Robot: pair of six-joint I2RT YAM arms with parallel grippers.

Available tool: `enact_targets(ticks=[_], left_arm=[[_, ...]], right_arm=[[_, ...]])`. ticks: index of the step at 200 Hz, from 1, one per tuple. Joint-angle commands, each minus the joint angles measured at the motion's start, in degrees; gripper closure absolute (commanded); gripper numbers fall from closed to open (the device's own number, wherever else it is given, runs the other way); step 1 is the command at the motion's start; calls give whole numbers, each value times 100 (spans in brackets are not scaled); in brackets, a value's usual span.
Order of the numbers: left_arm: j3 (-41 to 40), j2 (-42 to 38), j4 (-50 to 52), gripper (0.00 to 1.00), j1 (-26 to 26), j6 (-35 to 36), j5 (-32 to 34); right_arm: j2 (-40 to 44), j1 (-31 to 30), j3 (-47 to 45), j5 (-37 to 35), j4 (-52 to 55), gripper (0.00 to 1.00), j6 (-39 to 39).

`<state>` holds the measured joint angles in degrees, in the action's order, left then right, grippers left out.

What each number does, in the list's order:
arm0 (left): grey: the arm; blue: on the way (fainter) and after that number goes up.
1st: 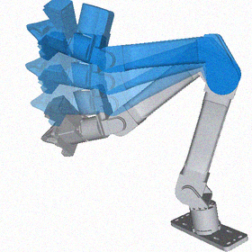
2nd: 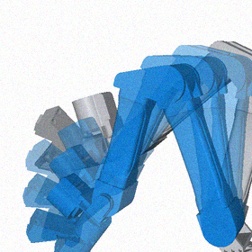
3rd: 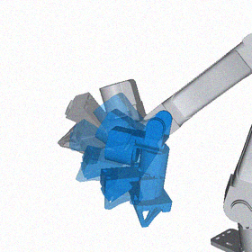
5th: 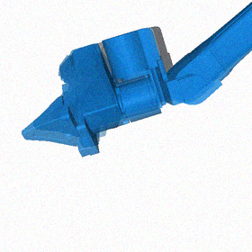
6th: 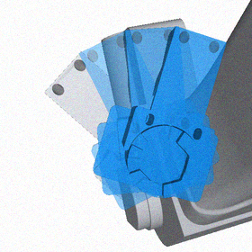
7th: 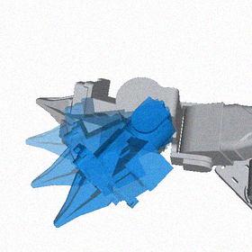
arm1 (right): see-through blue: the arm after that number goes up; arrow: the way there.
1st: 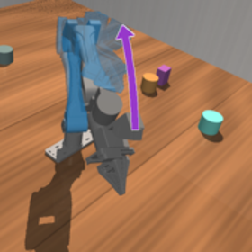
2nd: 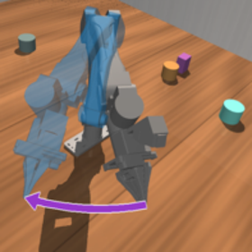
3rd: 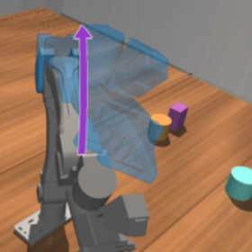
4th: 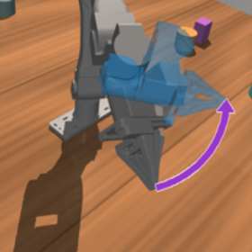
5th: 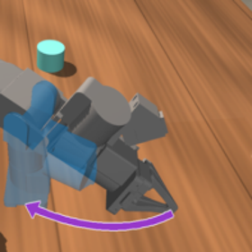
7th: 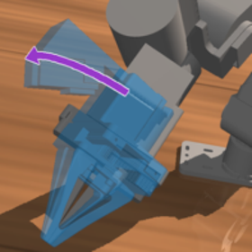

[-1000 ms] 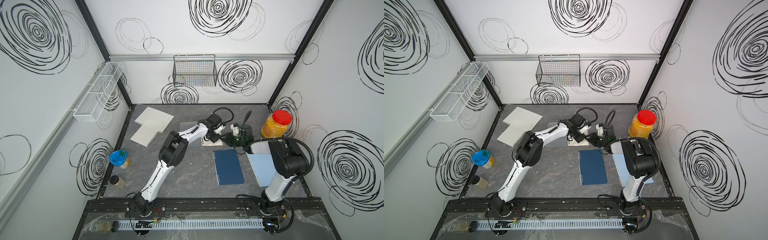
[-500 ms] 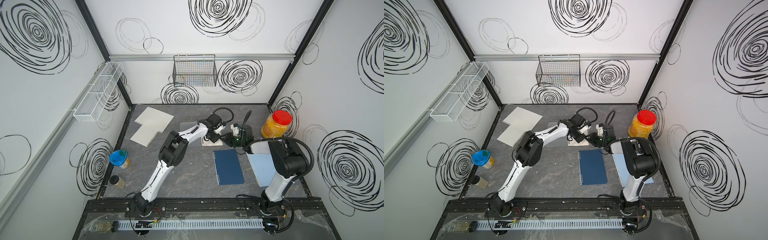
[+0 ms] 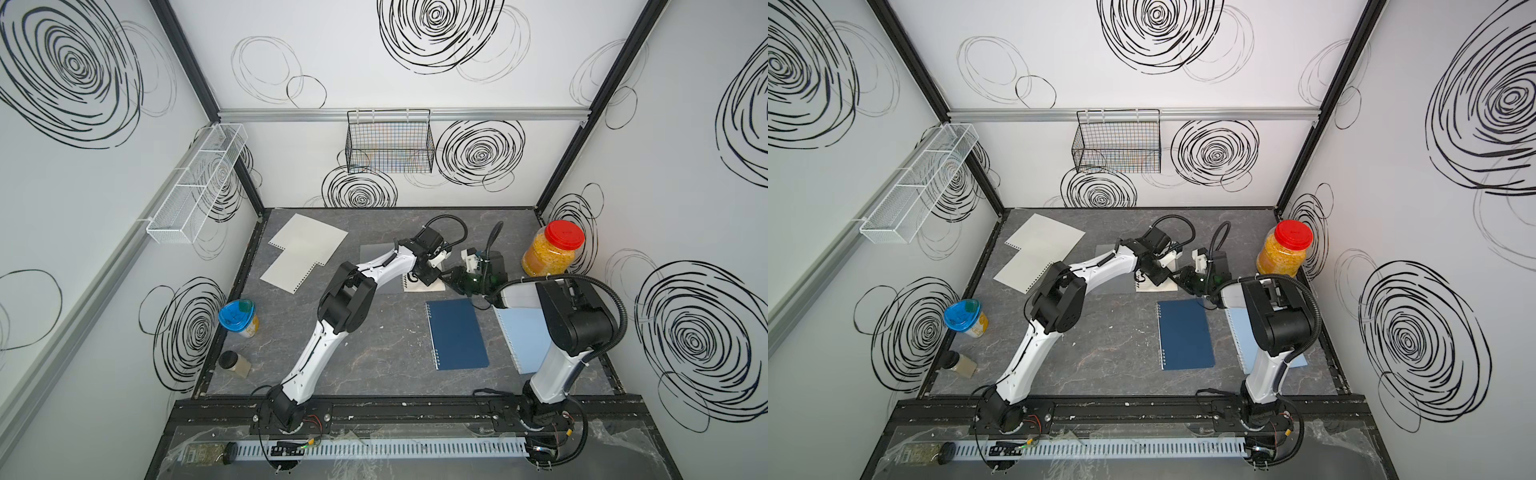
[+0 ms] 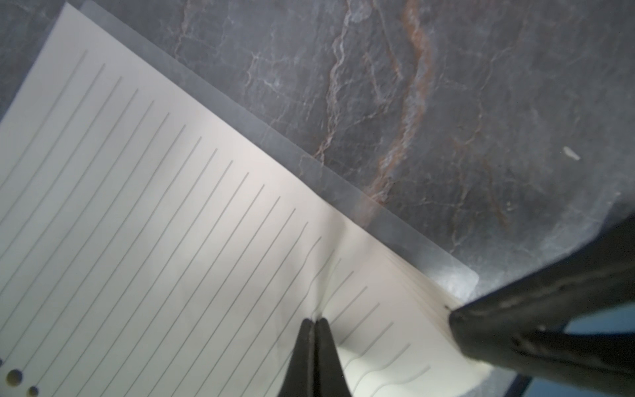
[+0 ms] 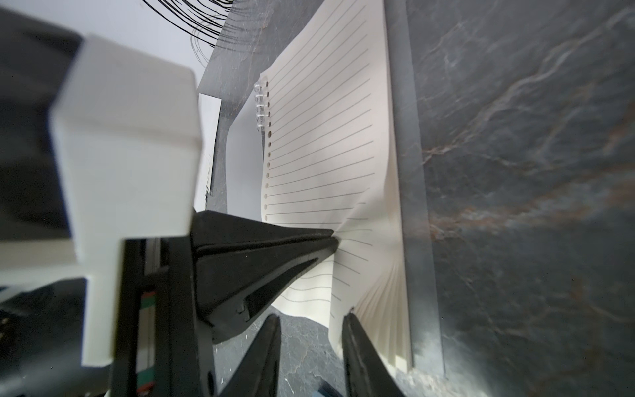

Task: Tear off pages from different notebooks
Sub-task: Tear off the paper from the notebook.

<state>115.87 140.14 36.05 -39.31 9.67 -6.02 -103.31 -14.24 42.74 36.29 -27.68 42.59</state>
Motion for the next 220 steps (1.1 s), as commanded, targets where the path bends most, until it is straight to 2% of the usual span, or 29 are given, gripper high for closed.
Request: enact_targets(ticks=[1,158,220], left_arm=[[-399,541,1071,100,37,111,75],[-399,541,1075,100,37,124,84],[-399,540,1085,100,32,131,84]], right_arm=[[-67,-42,-55,-9,-78,67,-17],[-185,-79,94,32,-34,67,-15],[-253,-85,199,24,66,70,-41]])
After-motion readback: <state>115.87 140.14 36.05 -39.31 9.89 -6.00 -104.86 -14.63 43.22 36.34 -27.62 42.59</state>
